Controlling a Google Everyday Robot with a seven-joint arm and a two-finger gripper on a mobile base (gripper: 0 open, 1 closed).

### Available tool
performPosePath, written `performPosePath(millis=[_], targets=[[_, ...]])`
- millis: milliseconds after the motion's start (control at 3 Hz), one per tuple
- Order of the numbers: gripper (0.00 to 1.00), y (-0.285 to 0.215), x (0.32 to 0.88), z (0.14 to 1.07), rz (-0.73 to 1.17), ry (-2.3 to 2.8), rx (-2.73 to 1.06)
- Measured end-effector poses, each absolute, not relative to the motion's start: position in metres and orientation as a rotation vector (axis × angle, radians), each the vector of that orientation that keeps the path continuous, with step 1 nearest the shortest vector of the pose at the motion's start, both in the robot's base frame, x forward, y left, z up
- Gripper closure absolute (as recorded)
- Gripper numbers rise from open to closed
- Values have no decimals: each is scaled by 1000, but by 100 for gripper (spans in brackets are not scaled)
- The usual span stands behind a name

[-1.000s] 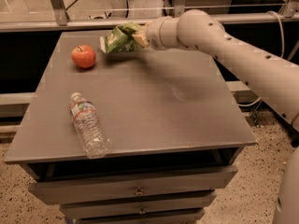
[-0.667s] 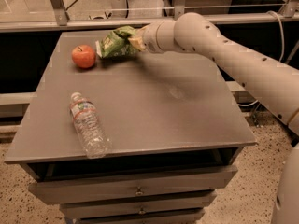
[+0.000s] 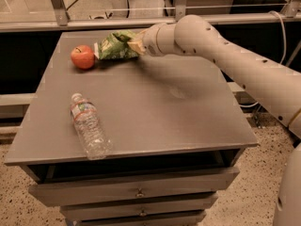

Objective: Move green jalapeno chip bag near apple

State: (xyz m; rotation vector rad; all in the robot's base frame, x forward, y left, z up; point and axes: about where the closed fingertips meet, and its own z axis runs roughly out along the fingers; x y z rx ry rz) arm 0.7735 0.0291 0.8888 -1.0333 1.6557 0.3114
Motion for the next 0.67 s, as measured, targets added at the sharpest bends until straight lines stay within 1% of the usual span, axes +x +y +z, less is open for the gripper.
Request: performPosePath(millis=[333,667], targets=[[14,24,772,888,320,1669,-1027],[0,16,771,893,339,1682,-1016]])
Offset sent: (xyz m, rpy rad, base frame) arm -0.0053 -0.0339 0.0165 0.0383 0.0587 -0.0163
